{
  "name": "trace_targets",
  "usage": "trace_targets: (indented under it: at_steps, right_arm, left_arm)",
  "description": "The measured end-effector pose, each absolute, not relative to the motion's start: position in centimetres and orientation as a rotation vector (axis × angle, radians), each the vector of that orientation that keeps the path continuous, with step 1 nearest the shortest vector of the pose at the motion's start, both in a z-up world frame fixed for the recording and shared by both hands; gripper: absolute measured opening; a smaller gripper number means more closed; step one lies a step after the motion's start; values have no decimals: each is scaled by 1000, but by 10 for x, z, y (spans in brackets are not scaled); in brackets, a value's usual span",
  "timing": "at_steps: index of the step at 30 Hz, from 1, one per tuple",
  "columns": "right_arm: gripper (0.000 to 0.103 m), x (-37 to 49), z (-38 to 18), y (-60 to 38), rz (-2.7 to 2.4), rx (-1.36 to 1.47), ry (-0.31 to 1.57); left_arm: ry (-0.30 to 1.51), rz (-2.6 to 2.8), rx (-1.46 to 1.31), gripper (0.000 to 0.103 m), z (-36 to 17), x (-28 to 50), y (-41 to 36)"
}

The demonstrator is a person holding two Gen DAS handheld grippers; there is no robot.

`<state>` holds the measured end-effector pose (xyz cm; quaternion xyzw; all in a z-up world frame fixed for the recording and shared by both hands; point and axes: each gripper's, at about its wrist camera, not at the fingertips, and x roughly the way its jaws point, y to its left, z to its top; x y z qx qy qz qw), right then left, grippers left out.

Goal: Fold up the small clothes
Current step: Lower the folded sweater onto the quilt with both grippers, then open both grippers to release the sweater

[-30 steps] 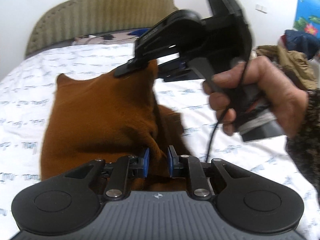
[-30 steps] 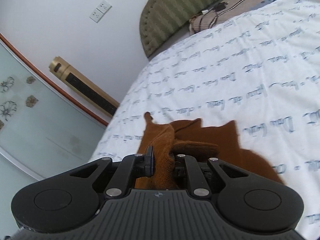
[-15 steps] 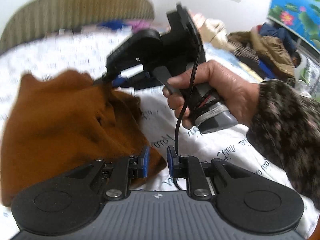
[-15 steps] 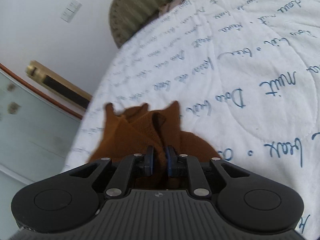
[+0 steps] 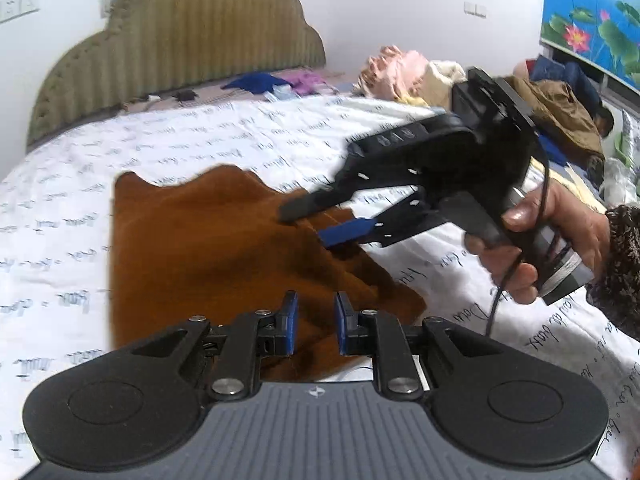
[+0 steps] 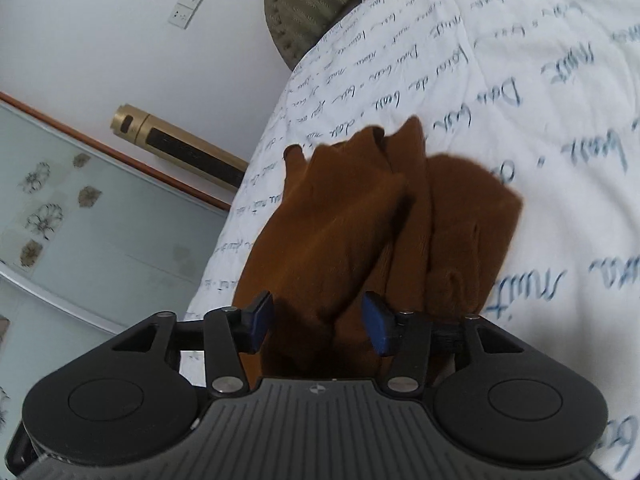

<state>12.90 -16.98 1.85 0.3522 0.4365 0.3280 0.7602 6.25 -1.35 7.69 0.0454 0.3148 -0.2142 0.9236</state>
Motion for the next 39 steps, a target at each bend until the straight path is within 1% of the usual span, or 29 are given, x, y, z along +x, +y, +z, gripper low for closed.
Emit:
trace_targets:
  at_steps: [3,5,7,9,11,14,17,18,19,20,21,23,27,30,31,32,33,34,35,36,37,38,39]
  right_arm:
    - [58,129,16,-163,690,756,952]
    - [58,122,31,-164,674,680,887]
    - [62,117,41,-169,645,621,875]
    - [63,115,38,-173,629,609,890]
    - [63,117,32,-176,641,646,898]
    - [63,124,17,-175,717,774,917]
    - [63,133,8,-157,759,769,953]
    - [62,134,4,-151,769,782,965]
    - [57,135,4,-145,780,779,968]
    - [42,132,6,-141,785,760,962]
    - [36,130,9,-140,782,742,959]
    - [31,122,19,-145,763,727,928]
    - [29,102,40,-166,744,738,893]
    - [29,98,44,-177,680,693,933]
    - [29,100,38,-180,649,687,956]
    - [30,104,26,-183,634,699,998]
    - [32,110,9,-184,634,741,1053]
    - [32,114,-6,-184,644,807,1080]
    - [39,116,-15,-187,664,882,1090]
    - [49,117,-16,-190,675,926,1087]
    - [55,115,-8,-195,677,926,1062]
    - [64,110,6,-199,664,873,1013]
    - [70,103,26,-202,623,774,943]
  left_arm:
    - [643,-434,147,19,74,62,-28]
    - [635,-432,164,19,73,59,-30]
    - [644,-443,164,19,72,62,-26]
    - [656,-422,165,19,71,68,-27]
    - [680,-402,155,19,70,75,-28]
    - [693,-401,140,19,70,76,-31]
    - [686,-399,192,19,68,73,-39]
    - [692,-399,202,19,68,74,-42]
    - [700,-401,203,20,68,75,-43]
    - [707,-404,197,20,68,76,-44]
    - [711,-410,187,20,70,75,-43]
    - [718,-429,161,20,74,74,-42]
    - [762,-495,78,21,91,71,-36]
    - [807,-543,8,31,98,72,-28]
    - [821,-554,-19,32,99,74,-24]
    - [833,-555,-42,32,98,76,-21]
    - [841,-548,-59,32,98,78,-18]
    - [846,-533,-63,32,98,79,-14]
    - [846,-513,-60,32,99,80,-10]
    - [838,-498,-54,32,101,80,-5]
    - [829,-488,-49,32,104,81,1]
    - [825,-478,-52,32,106,82,6]
    - [820,-465,-55,32,107,85,11]
